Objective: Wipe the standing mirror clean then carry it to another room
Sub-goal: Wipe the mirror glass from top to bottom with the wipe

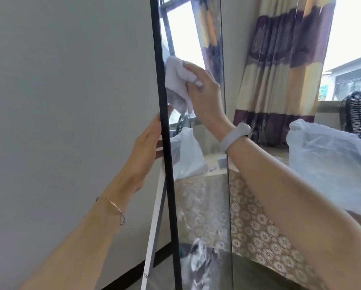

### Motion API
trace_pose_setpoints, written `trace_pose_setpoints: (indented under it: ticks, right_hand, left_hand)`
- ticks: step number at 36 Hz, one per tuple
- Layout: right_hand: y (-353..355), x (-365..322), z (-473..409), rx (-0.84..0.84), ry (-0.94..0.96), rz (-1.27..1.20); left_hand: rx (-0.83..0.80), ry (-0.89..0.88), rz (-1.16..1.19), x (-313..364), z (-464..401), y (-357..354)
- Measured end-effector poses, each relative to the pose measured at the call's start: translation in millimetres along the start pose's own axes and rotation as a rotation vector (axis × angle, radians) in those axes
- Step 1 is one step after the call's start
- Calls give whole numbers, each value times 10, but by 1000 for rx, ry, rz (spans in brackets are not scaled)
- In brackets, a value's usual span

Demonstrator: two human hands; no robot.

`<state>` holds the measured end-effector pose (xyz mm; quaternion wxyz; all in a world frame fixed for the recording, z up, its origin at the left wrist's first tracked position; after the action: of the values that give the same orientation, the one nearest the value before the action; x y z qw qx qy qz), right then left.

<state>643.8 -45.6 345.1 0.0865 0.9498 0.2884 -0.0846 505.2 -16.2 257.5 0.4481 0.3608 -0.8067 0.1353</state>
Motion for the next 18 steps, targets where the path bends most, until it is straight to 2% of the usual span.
trace_pose_setpoints:
  ticks: [4, 7, 9, 12, 13, 15, 18]
  right_hand:
    - [68, 48, 881, -103, -54, -58]
    - [211, 64, 1595, -268, -133, -101]
    - [338, 96, 1939, -472, -261, -113]
    - [548, 167, 2090, -869, -336, 58]
    - [614, 182, 2032, -923, -349, 84]
    - [730, 171, 1796, -860, -333, 85]
    - [815, 91, 1295, -533, -263, -40]
  left_hand:
    - [27, -34, -3, -29, 26, 34]
    - [35, -41, -11, -38, 56, 49]
    - [50, -29, -12, -49, 62, 60]
    - [83, -28, -56, -57, 75, 50]
    - [92, -36, -75, -63, 77, 42]
    - [125, -45, -80, -93, 63, 27]
    - [203, -73, -115, -133, 38, -11]
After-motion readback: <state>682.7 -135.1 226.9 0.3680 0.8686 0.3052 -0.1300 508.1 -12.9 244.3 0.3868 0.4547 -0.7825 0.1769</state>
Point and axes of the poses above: each hand's wrist, its own z-axis away from the middle knuckle, its own y-axis out of the back of the hand, x = y × z, the point moved 1 cm from there along -z, towards the middle knuckle, and after that the axes turned 7 degrees about y, right-handed, at the moved point
